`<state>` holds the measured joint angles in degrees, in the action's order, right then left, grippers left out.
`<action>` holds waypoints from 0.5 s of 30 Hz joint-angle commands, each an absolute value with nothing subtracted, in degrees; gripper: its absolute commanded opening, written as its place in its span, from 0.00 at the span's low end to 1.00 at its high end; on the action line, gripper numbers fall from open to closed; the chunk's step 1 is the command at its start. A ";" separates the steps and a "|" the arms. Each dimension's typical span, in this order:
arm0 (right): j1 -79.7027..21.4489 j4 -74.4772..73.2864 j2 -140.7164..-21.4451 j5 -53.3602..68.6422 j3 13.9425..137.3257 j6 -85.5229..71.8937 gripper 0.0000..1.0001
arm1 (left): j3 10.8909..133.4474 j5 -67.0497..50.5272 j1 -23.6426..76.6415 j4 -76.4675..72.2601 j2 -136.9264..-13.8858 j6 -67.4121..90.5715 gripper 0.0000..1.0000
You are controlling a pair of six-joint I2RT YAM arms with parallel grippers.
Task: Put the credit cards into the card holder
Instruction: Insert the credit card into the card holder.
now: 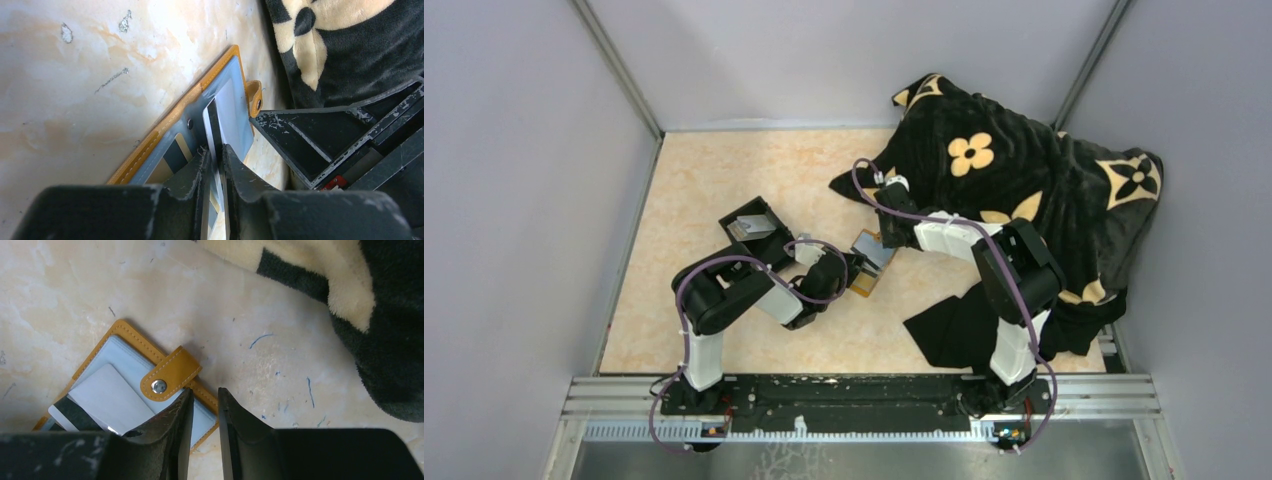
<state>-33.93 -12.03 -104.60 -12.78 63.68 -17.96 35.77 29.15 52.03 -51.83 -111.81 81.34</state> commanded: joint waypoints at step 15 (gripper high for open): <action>-33.26 -11.02 -107.46 -10.84 65.59 -17.69 0.17 | 36.89 29.20 52.28 -45.38 -113.08 80.76 0.27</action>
<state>-33.21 -11.53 -107.13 -12.53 65.78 -17.98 36.10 29.17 52.03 -51.44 -111.81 81.43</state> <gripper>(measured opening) 0.176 0.239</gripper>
